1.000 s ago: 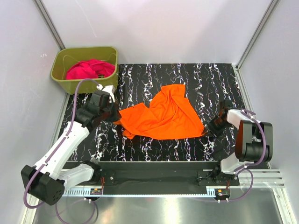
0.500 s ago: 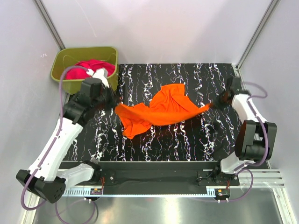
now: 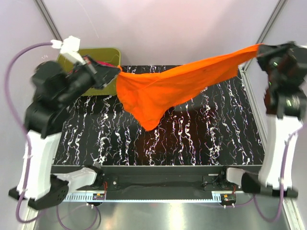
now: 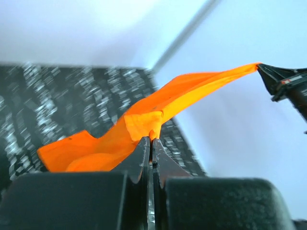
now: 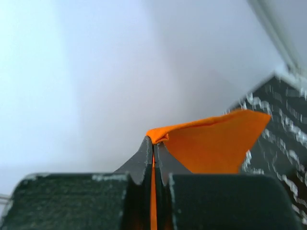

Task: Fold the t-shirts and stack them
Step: Flatten the tshirt out

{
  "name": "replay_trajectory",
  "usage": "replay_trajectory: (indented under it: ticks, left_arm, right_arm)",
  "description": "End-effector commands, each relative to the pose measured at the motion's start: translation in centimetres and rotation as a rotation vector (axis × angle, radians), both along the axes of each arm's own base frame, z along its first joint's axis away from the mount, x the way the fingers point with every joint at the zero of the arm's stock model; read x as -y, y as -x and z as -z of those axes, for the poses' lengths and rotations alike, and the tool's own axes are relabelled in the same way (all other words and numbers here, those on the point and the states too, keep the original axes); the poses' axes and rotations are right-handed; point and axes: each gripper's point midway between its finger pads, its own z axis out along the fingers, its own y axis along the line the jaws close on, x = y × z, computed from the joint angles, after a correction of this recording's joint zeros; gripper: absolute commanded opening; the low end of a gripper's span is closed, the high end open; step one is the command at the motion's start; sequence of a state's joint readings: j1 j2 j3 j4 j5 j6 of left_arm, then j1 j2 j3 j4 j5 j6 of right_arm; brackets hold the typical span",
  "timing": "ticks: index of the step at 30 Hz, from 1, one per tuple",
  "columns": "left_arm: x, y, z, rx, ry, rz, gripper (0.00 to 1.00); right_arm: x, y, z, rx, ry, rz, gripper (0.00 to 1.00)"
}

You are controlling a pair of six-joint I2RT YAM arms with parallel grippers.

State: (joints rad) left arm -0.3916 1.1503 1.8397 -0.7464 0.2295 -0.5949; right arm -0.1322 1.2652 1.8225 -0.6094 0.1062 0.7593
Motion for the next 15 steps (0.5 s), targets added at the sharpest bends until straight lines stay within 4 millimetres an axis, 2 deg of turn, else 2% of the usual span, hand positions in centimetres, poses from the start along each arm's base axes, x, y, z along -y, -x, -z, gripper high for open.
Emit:
replay_trajectory:
  ticks: [1, 2, 3, 4, 5, 6, 9, 11, 13, 14, 15]
  left_arm:
    - [-0.7, 8.4, -6.9, 0.215, 0.102, 0.155, 0.0]
    - [-1.2, 9.9, -7.9, 0.247, 0.121, 0.164, 0.0]
    - [-2.0, 12.4, -9.0, 0.294, 0.145, 0.176, 0.0]
    - [-2.4, 13.6, -9.6, 0.306, 0.171, 0.183, 0.0]
    - [-2.9, 14.9, -10.4, 0.334, 0.19, 0.185, 0.0]
    - [-3.5, 16.6, -11.1, 0.366, 0.208, 0.191, 0.0]
    - [-4.4, 18.5, -12.1, 0.411, 0.23, 0.186, 0.0]
    - [-4.6, 18.8, -12.4, 0.421, 0.237, 0.178, 0.0]
    - [-4.7, 18.1, -12.5, 0.425, 0.232, 0.155, 0.0]
    - [-4.6, 17.4, -12.3, 0.417, 0.227, 0.149, 0.0]
    - [-4.2, 16.0, -11.9, 0.398, 0.209, 0.134, 0.0]
  right_arm:
    - [2.3, 8.5, -8.1, 0.231, 0.089, 0.182, 0.0]
    - [2.3, 9.8, -8.9, 0.258, 0.1, 0.193, 0.0]
    - [2.2, 12.3, -10.3, 0.311, 0.106, 0.207, 0.0]
    - [2.1, 13.7, -11.1, 0.351, 0.11, 0.215, 0.0]
    - [1.9, 16.1, -12.3, 0.406, 0.114, 0.224, 0.0]
    - [1.8, 16.9, -12.6, 0.428, 0.113, 0.226, 0.0]
    - [1.5, 19.4, -13.6, 0.482, 0.119, 0.229, 0.0]
    - [1.2, 20.1, -13.9, 0.496, 0.127, 0.217, 0.0]
    - [1.2, 19.7, -13.5, 0.483, 0.136, 0.213, 0.0]
    - [1.3, 19.2, -13.1, 0.465, 0.145, 0.218, 0.0]
    - [1.5, 18.2, -12.1, 0.432, 0.148, 0.22, 0.0]
